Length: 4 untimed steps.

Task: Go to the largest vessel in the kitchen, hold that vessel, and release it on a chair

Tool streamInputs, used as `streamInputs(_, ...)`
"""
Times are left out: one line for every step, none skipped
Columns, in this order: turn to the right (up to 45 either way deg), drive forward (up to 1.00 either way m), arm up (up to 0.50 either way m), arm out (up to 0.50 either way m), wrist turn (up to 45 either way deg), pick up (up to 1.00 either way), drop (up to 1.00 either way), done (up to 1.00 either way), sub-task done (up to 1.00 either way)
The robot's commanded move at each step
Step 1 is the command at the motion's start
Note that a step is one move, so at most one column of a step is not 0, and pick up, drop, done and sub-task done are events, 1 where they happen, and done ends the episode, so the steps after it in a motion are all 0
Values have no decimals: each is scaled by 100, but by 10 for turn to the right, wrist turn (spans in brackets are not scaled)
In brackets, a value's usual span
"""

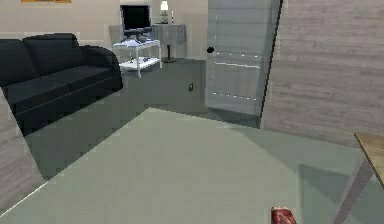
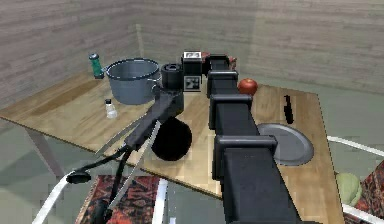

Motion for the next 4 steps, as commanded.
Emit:
streamInputs(0, 0, 0, 0, 450, 0, 0, 0, 0)
streamInputs(0, 0, 0, 0, 450, 0, 0, 0, 0)
streamInputs(0, 0, 0, 0, 270, 0, 0, 0, 0)
streamInputs(0, 0, -24, 0, 0, 0, 0, 0, 0)
